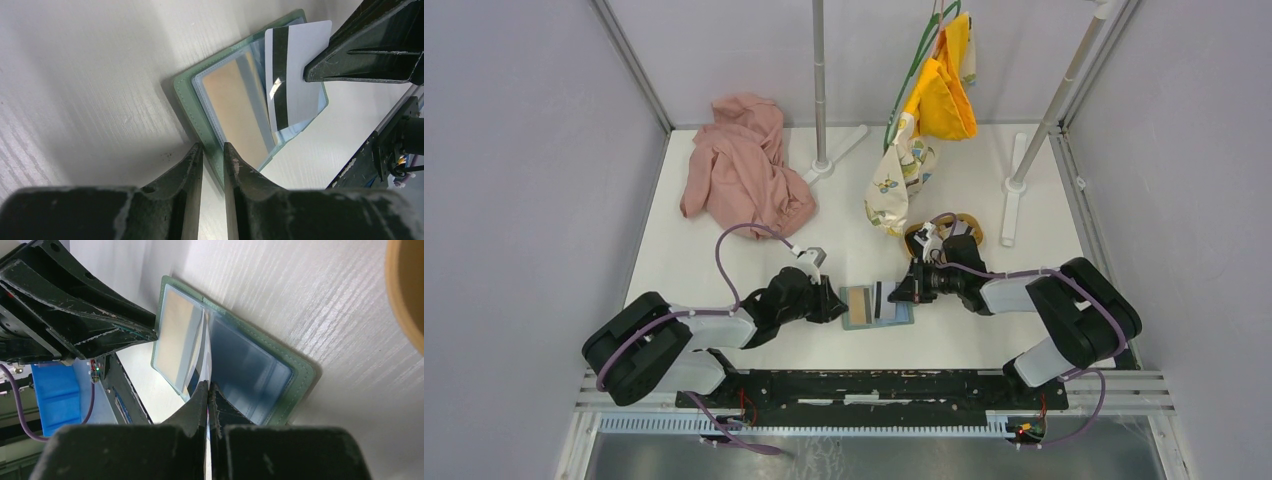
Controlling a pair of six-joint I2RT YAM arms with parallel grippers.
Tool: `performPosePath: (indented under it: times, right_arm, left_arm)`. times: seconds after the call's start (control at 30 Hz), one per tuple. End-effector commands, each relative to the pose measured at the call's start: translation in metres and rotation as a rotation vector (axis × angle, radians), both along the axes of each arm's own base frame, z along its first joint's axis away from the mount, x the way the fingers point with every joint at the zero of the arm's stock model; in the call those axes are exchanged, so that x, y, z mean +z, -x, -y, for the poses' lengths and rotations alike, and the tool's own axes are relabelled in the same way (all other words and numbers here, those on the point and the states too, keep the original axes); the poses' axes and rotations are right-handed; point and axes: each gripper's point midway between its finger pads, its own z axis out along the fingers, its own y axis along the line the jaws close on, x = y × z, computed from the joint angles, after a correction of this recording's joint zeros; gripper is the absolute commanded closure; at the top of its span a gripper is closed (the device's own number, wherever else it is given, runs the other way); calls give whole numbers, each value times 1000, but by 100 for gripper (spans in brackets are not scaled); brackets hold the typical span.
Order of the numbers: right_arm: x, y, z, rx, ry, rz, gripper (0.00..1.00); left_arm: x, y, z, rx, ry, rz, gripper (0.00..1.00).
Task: Put the credit cards into the card holder
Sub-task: Insert the credit card into the card holder.
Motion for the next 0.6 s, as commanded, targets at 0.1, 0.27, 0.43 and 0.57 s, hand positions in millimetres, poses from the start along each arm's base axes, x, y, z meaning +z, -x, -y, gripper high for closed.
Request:
performPosePath:
  times: [0.1, 0.27, 0.43, 0.57]
  right_arm:
    - [-6, -8, -2, -10, 60, 22, 100]
    - [-6, -7, -3, -8, 66, 19, 100]
    - [-8, -4, -6, -1, 72, 4, 100]
    - [-8, -5, -7, -3, 71, 3, 100]
  left_arm:
    - [9, -8, 9, 14, 23, 22, 71]
    - [9, -7, 10, 12, 20, 23, 71]
    - [8, -7, 10, 13, 18, 23, 72]
    - [8, -7, 10, 15, 15, 23, 72]
